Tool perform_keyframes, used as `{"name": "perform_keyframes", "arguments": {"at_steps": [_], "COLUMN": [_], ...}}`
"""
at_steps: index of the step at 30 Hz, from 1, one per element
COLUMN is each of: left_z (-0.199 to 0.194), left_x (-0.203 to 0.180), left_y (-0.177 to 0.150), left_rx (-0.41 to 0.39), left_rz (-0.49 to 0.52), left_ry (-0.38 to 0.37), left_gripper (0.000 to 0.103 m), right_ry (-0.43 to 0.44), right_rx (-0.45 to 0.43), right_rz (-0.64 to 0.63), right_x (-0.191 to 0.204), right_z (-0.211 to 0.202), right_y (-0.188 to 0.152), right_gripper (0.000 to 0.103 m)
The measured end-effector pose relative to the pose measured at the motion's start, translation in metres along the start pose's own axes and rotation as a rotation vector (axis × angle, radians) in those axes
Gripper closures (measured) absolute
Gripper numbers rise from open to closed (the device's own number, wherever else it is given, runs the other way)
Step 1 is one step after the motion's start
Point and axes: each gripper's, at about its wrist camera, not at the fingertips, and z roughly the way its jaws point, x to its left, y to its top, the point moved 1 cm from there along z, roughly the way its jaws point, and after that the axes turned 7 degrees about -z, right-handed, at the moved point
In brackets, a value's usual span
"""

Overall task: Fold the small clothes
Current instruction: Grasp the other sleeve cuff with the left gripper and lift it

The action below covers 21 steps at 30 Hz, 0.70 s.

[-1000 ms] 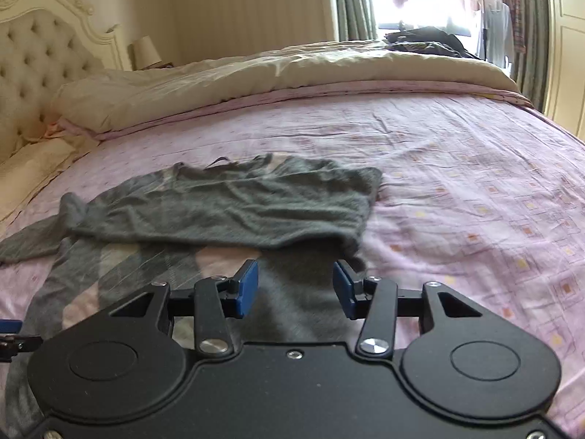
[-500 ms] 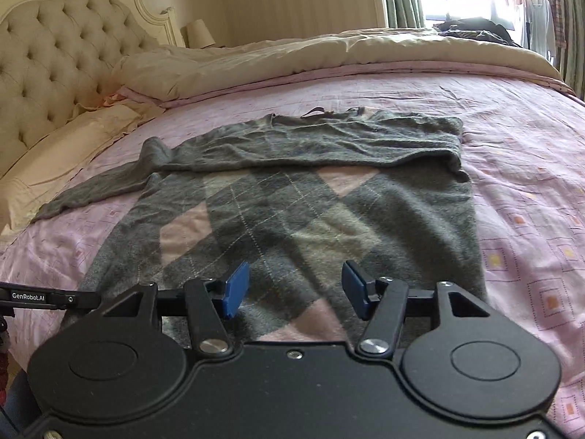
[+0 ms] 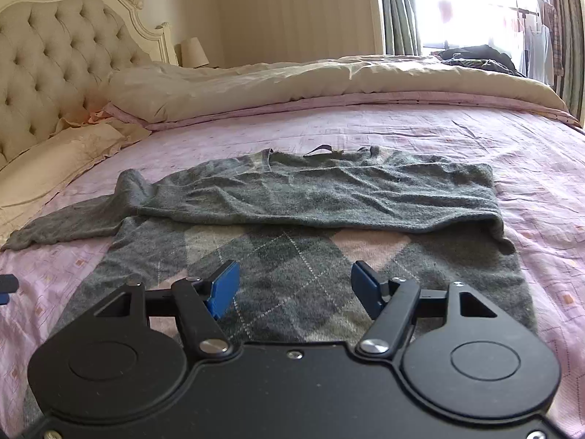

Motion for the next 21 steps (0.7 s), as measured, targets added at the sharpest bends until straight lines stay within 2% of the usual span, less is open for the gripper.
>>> {"name": "perform_keyframes", "arguments": {"at_steps": [6,12,16,21], "left_z": [0.004,0.017,0.029,0.052], "left_x": [0.055,0.118,0.148,0.171], "left_y": [0.053,0.101,0.125,0.143], "left_rx": [-0.102,-0.147,-0.163,-0.152], "left_rz": [-0.105,-0.237,-0.305,-0.379], "left_ry": [0.108,0.205,0.236,0.246], "left_gripper": [0.028,0.028,0.028,0.028], "right_ry": [-0.011,-0.033,-0.037,-0.046], "right_rx": [0.004,0.008,0.012,0.028], "right_rz": [-0.019,-0.078,-0.102,-0.115], "right_x": [0.010,0.024,0.027,0.029], "right_z": [0.015,0.024,0.025,0.030], "right_y": [-0.005,-0.022,-0.022,-0.023], "right_gripper": [0.032,0.031,0.026,0.025]}}
